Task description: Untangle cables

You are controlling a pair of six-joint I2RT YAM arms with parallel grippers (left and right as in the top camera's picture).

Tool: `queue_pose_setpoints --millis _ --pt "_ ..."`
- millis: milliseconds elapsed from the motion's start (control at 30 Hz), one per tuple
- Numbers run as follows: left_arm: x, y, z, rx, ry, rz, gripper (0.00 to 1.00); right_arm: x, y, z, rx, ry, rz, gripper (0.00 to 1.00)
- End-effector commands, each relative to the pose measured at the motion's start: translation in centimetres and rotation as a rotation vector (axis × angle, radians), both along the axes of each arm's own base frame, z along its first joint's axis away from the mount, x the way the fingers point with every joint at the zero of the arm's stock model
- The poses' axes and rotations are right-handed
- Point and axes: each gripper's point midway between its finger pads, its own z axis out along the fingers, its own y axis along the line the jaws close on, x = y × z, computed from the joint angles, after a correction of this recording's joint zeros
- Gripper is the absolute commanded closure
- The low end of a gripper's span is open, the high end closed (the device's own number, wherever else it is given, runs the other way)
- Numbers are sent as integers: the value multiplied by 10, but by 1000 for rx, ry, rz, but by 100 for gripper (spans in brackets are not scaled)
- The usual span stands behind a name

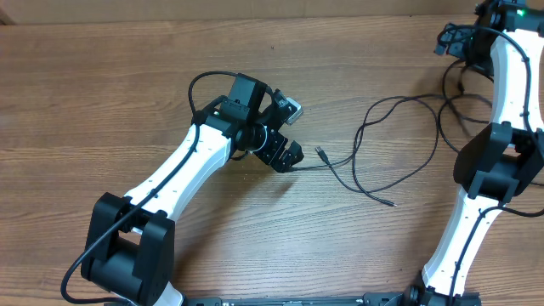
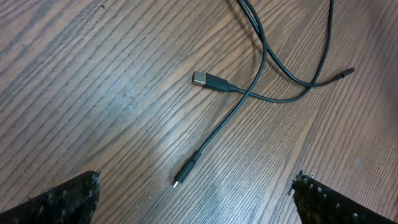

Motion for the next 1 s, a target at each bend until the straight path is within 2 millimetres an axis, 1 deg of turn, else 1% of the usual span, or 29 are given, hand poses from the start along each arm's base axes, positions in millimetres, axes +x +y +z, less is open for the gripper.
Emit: queue_pose_setpoints --millis 0,100,200,267,333,400,500,567,667,733,767,833,967 --pt "2 2 -1 0 4 14 0 3 8 32 0 -59 15 0" --pt "2 2 -1 0 3 14 0 5 26 64 9 -119 51 0" --pt "2 2 -1 0 4 14 0 2 51 101 18 -183 99 0" --pt "2 2 -1 0 3 14 0 -2 68 116 21 -202 126 0" --pt "2 1 -1 -2 1 14 0 -9 87 125 39 -199 132 0" --pt "2 1 -1 -2 1 14 1 -17 103 125 64 -172 124 0" --pt "2 2 -1 0 4 14 1 -34 126 116 110 -90 81 0" --pt "1 2 -1 2 7 14 0 -49 135 108 120 -18 8 0" --pt "1 2 -2 3 10 14 0 -74 142 99 99 81 -117 0" --pt "1 2 -2 3 9 14 1 -90 152 95 86 143 -149 0" --pt "1 3 -2 4 8 15 1 -91 159 94 88 150 -135 0" --pt "3 6 -3 22 0 26 0 -94 181 92 92 161 -99 0" --pt "8 15 -4 75 -22 55 0 -99 218 92 87 164 -22 0"
